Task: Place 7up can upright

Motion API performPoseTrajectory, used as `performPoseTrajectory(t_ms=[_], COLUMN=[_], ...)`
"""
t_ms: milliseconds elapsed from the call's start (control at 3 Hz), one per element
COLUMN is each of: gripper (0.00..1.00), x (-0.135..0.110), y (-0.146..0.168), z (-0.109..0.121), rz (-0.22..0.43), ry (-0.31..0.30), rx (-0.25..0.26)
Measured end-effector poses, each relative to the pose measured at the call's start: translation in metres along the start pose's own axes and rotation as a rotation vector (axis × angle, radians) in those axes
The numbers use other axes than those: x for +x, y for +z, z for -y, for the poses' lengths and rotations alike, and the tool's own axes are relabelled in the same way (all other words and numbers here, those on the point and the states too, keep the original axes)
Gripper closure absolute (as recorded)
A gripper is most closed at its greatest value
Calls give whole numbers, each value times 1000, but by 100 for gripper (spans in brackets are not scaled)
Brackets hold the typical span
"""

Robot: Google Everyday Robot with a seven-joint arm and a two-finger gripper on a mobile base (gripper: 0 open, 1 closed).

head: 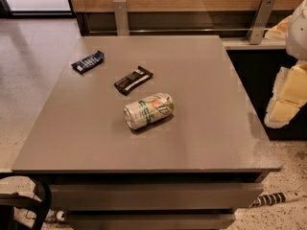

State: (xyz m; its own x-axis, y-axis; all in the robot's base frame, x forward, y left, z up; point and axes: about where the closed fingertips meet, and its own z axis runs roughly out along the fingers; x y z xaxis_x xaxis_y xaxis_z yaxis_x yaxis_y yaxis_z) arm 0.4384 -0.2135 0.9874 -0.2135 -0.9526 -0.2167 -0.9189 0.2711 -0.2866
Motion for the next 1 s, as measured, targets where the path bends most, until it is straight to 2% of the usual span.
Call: performPoseTrajectory(t_ms=[333, 667, 1000], gripper=[0, 0, 0], x=[0, -16, -36], y=[0, 0, -2], z=[0, 6, 10], rz=[1, 10, 12], ry=[0, 45, 131], rx=[1, 5, -5])
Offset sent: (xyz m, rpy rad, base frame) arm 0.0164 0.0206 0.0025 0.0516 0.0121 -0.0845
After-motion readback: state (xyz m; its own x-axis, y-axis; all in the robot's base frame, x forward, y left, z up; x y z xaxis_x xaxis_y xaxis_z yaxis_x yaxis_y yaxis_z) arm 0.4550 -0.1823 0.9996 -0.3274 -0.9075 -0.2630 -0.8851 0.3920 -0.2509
